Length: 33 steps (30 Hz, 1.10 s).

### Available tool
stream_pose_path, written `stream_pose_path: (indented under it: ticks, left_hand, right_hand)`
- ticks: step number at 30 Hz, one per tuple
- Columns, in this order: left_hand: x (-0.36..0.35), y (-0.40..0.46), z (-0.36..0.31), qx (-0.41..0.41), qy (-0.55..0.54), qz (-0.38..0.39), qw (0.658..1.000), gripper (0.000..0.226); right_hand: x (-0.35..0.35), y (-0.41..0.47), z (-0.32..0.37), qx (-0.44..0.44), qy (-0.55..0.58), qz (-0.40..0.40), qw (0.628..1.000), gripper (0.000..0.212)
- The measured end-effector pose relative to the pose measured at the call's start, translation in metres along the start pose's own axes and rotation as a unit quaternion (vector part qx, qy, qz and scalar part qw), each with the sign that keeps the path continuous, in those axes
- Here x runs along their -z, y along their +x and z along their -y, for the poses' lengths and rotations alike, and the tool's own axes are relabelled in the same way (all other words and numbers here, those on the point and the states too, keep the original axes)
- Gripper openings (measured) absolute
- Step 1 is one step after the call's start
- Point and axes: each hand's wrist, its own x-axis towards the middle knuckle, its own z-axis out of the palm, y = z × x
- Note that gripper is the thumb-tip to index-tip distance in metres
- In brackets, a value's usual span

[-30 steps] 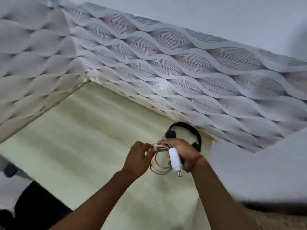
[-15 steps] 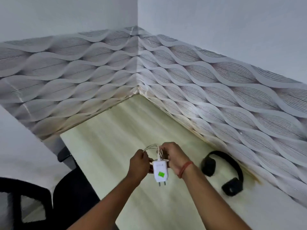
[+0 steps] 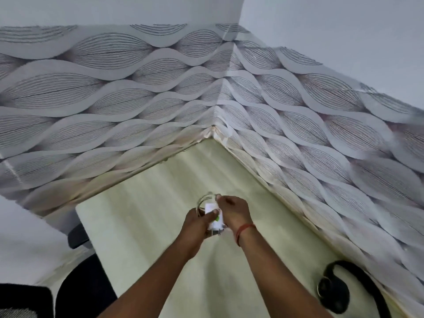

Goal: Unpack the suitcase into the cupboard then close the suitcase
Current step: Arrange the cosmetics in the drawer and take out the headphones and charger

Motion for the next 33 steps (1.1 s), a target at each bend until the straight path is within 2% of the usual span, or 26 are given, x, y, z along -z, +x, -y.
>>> stream_pose_path:
  ticks: [2, 5, 7, 9, 12, 15, 17, 18, 19, 20, 21, 22, 23, 25, 27, 33]
  left_hand:
    - [0.01, 0.022, -0.007, -0.008, -0.02, -0.002, 1.0, 0.025]
    - [0.024, 0.058, -0.019, -0.013, -0.036, -0.013, 0.999, 0.025]
    - [0.03, 0.081, -0.025, -0.012, -0.032, 0.0, 0.999, 0.022]
    - [0.035, 0.105, -0.031, -0.003, -0.024, 0.011, 1.0, 0.026]
    - [0.044, 0.139, -0.04, 0.02, 0.031, -0.009, 0.999, 0.04]
    - [0.053, 0.169, -0.054, 0.025, 0.093, -0.007, 0.995, 0.047]
    - [0.057, 0.179, -0.064, -0.014, 0.129, -0.004, 0.992, 0.049]
    - [0.061, 0.191, -0.066, -0.074, 0.166, -0.037, 0.983, 0.047]
    - [0.069, 0.198, -0.063, -0.152, 0.236, -0.099, 0.955, 0.049]
    - [0.078, 0.205, -0.058, -0.221, 0.338, -0.158, 0.901, 0.054]
    - [0.09, 0.215, -0.052, -0.275, 0.447, -0.194, 0.829, 0.059]
    - [0.101, 0.223, -0.047, -0.305, 0.531, -0.199, 0.765, 0.063]
    - [0.111, 0.233, -0.039, -0.318, 0.592, -0.183, 0.718, 0.065]
    - [0.123, 0.247, -0.026, -0.301, 0.679, -0.121, 0.658, 0.067]
    - [0.126, 0.252, -0.021, -0.288, 0.708, -0.104, 0.636, 0.065]
    - [0.123, 0.255, -0.019, -0.296, 0.706, -0.127, 0.631, 0.064]
  right_hand:
    - [-0.002, 0.016, 0.008, -0.022, -0.004, 0.035, 0.999, 0.041]
    - [-0.004, 0.038, 0.015, -0.067, -0.047, 0.112, 0.99, 0.032]
    - [-0.007, 0.052, 0.016, -0.109, 0.023, 0.141, 0.984, 0.026]
    - [-0.015, 0.072, 0.016, -0.107, 0.11, 0.126, 0.98, 0.019]
    - [-0.026, 0.104, 0.019, -0.085, 0.148, 0.106, 0.98, 0.02]
    - [-0.037, 0.137, 0.022, -0.082, 0.171, 0.123, 0.974, 0.022]
    - [-0.04, 0.156, 0.025, -0.091, 0.199, 0.128, 0.967, 0.022]
    - [-0.043, 0.171, 0.024, -0.099, 0.22, 0.128, 0.962, 0.019]
    - [-0.045, 0.18, 0.024, -0.105, 0.24, 0.125, 0.957, 0.015]
    - [-0.045, 0.188, 0.027, -0.108, 0.252, 0.12, 0.954, 0.013]
    - [-0.046, 0.198, 0.028, -0.111, 0.264, 0.115, 0.951, 0.011]
    - [-0.047, 0.207, 0.029, -0.113, 0.27, 0.109, 0.95, 0.01]
    - [-0.048, 0.218, 0.029, -0.111, 0.273, 0.109, 0.949, 0.008]
    - [-0.049, 0.237, 0.03, -0.106, 0.27, 0.117, 0.95, 0.007]
    - [-0.05, 0.252, 0.032, -0.098, 0.276, 0.133, 0.947, 0.009]
    - [-0.061, 0.287, 0.033, -0.087, 0.271, 0.184, 0.941, 0.009]
